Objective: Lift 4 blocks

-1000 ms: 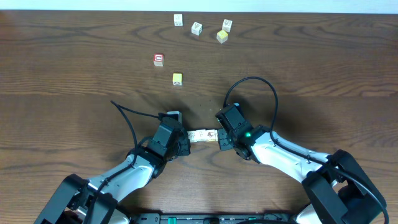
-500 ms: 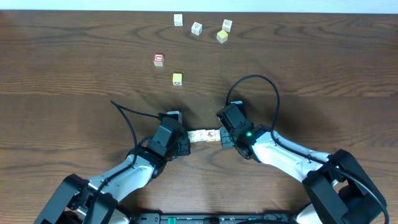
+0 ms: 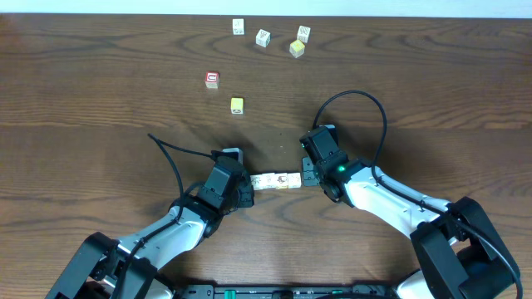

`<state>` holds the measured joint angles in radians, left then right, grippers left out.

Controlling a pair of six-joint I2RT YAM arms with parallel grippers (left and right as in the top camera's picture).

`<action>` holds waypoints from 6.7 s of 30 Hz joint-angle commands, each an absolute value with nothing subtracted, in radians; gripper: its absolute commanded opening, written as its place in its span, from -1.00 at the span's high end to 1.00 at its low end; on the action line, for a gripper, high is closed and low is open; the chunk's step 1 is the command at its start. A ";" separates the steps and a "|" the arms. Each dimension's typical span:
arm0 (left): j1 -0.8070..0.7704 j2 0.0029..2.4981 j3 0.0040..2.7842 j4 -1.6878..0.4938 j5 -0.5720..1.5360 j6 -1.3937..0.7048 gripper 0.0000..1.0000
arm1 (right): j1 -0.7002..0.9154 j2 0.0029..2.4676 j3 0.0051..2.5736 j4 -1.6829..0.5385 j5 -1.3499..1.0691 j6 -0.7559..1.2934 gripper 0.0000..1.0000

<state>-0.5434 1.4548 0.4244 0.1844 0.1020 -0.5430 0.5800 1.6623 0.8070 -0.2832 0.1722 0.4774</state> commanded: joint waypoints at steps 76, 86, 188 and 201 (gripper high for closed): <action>-0.539 0.048 0.560 -0.355 -0.986 -0.030 -0.48 | 0.346 1.270 1.236 -0.599 0.467 0.096 -0.99; -0.539 0.048 0.560 -0.382 -0.986 -0.030 -0.49 | 0.347 1.270 1.236 -0.629 0.466 0.096 -0.99; -0.039 0.004 0.004 -0.070 -0.036 0.067 -0.50 | 0.348 1.270 1.236 -0.648 0.455 0.096 -0.99; -0.039 0.004 0.004 -0.070 -0.036 0.067 -0.50 | 0.348 1.235 1.232 -0.668 0.423 0.130 -0.99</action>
